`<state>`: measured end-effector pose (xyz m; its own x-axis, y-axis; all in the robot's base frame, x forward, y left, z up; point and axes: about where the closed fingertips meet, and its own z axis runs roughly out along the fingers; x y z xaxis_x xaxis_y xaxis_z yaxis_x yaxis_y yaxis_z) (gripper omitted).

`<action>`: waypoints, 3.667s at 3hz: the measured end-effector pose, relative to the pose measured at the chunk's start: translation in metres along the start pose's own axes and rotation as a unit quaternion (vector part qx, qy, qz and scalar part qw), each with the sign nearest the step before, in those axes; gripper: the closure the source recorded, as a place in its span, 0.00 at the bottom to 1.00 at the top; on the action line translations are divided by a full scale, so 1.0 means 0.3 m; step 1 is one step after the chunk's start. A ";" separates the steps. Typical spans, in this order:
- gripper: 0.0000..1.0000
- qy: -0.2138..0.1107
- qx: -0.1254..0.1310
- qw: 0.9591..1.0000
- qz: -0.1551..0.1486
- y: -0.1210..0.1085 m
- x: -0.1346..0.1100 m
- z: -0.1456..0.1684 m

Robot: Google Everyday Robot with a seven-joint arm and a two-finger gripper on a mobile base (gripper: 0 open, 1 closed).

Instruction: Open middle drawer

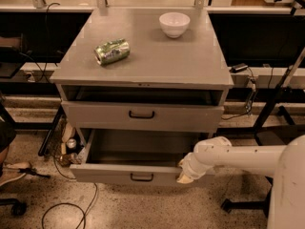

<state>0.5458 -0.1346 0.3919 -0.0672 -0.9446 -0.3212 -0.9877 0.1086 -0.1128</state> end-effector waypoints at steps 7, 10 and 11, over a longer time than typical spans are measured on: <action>0.59 0.000 -0.003 0.999 0.048 0.134 0.037 -0.036; 0.00 -0.004 0.004 0.999 0.052 0.141 0.046 -0.055; 0.00 -0.016 0.055 0.997 0.060 0.157 0.077 -0.203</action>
Offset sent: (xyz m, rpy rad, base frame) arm -0.2427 -0.0777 0.0256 0.0850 0.1806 -0.5506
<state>0.4890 -0.1702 0.4364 -0.1772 -0.9124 -0.3691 -0.9512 0.2550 -0.1736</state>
